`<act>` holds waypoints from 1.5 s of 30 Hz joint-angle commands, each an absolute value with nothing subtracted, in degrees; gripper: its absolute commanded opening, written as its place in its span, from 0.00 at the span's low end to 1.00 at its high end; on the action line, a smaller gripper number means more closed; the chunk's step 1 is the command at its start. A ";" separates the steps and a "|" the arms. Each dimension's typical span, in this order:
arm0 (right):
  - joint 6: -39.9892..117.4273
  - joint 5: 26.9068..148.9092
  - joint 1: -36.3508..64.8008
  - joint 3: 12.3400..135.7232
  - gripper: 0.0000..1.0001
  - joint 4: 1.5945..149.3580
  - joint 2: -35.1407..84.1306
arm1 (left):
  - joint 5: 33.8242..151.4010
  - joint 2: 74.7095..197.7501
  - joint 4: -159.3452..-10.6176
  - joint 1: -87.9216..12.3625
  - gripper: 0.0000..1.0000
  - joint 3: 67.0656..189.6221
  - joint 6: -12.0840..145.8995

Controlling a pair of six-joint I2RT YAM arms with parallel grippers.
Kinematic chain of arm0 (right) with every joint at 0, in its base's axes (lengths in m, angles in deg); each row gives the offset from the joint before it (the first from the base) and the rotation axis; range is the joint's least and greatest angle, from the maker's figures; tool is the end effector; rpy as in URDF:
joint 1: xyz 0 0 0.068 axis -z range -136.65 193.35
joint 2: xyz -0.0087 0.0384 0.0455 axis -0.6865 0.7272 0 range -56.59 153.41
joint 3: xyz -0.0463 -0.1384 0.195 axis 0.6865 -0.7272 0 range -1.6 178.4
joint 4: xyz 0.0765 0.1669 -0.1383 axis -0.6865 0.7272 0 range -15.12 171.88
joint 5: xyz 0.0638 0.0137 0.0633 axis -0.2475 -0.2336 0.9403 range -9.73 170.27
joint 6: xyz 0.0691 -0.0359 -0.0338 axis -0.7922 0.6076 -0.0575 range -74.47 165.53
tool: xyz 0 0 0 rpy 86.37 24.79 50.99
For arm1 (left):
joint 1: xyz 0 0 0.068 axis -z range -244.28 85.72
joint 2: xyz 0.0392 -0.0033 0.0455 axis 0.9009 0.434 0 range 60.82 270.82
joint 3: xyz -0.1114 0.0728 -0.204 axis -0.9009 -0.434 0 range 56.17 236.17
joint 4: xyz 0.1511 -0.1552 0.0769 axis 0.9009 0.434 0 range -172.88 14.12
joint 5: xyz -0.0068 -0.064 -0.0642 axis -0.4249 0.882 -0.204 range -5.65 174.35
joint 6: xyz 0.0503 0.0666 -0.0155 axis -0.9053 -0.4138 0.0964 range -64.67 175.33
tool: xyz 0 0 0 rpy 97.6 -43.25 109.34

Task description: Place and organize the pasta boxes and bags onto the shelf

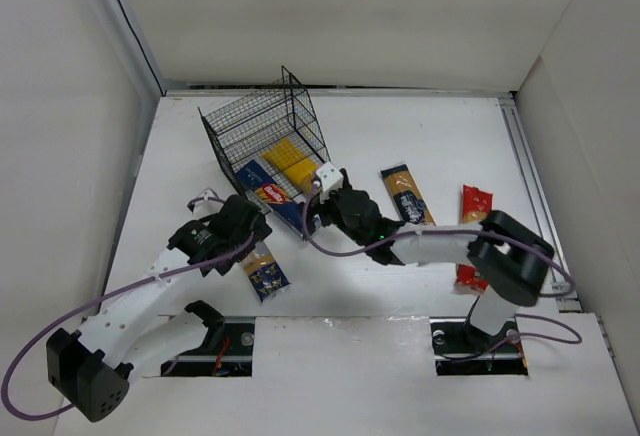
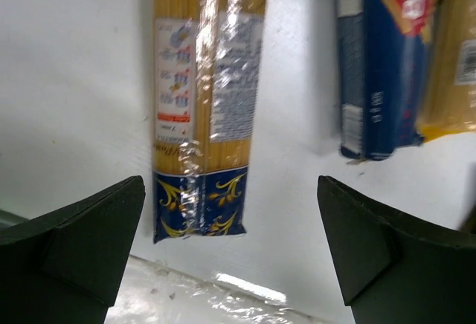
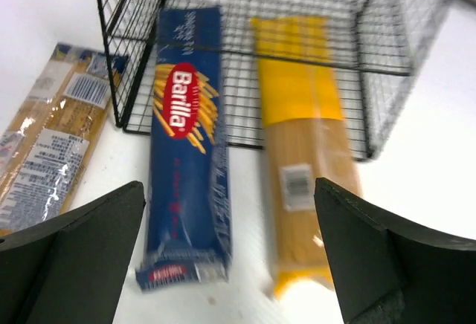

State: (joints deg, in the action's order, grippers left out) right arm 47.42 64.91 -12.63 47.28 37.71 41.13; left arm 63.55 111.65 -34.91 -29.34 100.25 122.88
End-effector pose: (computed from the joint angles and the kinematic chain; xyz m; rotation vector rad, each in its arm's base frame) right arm 0.2280 0.3025 0.1963 -0.6892 1.6505 0.4451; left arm 0.1561 -0.0768 0.2121 -0.8294 2.3233 -0.3277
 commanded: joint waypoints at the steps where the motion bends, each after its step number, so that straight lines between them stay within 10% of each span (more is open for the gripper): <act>1: 47.38 57.96 -13.07 42.20 1.00 41.62 26.71 | 69.22 111.27 -34.27 -29.12 1.00 95.31 127.30; 14: 44.30 52.23 -13.07 25.82 1.00 56.51 -4.62 | 66.60 122.25 -34.71 -28.60 1.00 96.25 131.00; 41: 51.25 48.45 -11.49 27.40 1.00 65.12 -13.34 | 69.75 137.28 -49.47 -31.94 1.00 89.49 132.06; 44: 51.25 47.92 -11.49 27.40 1.00 66.18 -14.66 | 69.76 137.29 -50.01 -31.94 0.78 89.49 132.06; 45: 51.25 47.92 -11.49 26.88 1.00 66.18 -15.53 | 69.76 136.77 -50.01 -31.94 0.47 89.49 132.06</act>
State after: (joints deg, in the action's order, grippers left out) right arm 50.68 49.18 -11.78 24.94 66.06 -13.74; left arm 69.02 134.62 -45.29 -31.40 92.80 130.77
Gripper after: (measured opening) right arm 0.998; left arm 0.634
